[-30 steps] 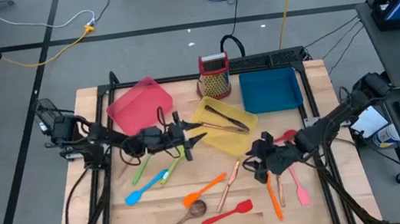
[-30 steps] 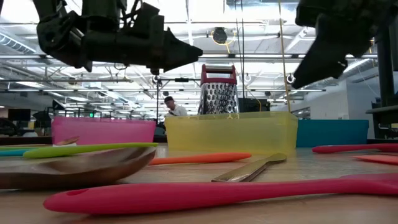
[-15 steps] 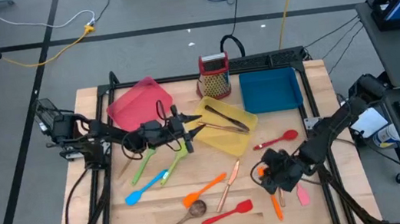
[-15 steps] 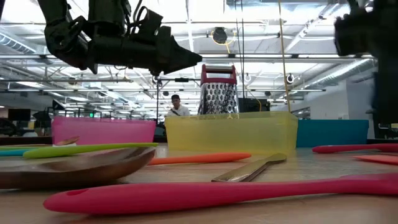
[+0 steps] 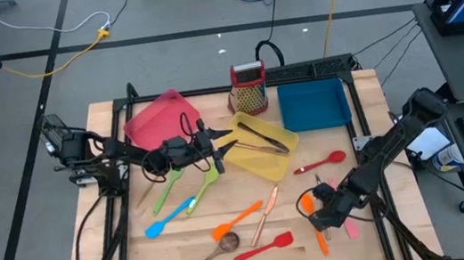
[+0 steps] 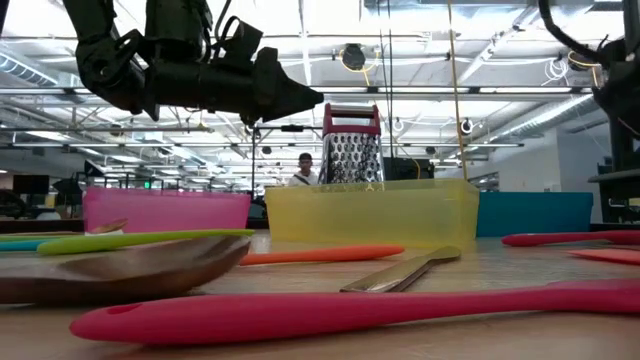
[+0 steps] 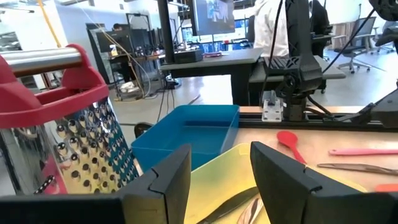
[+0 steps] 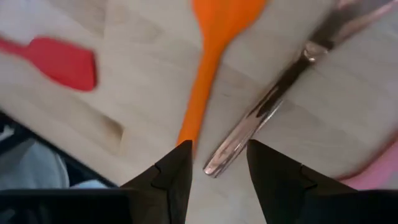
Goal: Pick & Place Kitchen Items
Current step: Put the brown table knife into the yellow bin
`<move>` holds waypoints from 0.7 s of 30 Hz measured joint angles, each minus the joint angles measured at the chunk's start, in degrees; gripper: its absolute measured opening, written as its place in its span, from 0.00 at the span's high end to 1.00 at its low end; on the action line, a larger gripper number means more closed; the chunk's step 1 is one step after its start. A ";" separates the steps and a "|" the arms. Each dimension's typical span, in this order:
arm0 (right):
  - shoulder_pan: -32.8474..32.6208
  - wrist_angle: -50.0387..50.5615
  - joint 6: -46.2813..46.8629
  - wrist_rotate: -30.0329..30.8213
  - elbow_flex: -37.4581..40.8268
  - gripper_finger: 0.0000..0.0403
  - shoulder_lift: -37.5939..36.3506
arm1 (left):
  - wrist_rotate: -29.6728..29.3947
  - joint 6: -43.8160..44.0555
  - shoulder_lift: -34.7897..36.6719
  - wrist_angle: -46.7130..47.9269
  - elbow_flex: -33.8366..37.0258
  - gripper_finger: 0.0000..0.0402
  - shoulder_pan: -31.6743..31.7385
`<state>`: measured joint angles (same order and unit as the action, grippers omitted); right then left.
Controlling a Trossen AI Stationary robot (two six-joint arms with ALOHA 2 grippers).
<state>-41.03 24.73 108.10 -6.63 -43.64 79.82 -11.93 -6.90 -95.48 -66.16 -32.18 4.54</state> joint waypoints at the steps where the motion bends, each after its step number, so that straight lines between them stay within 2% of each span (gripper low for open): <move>1: -0.07 0.30 1.07 -0.06 0.00 0.63 0.11 | 0.01 -0.13 0.00 -0.08 0.00 0.57 0.00; 10: 0.58 0.07 2.59 -4.09 0.00 0.66 4.49 | 0.01 -0.28 0.00 0.42 0.00 0.57 1.52; 21: 2.40 1.66 2.17 -4.07 -0.13 0.66 6.88 | 0.03 -0.16 0.00 2.23 0.00 0.57 1.95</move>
<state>-38.63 26.38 110.27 -10.70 -43.77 86.70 -11.90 -7.06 -95.48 -63.93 -32.18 6.48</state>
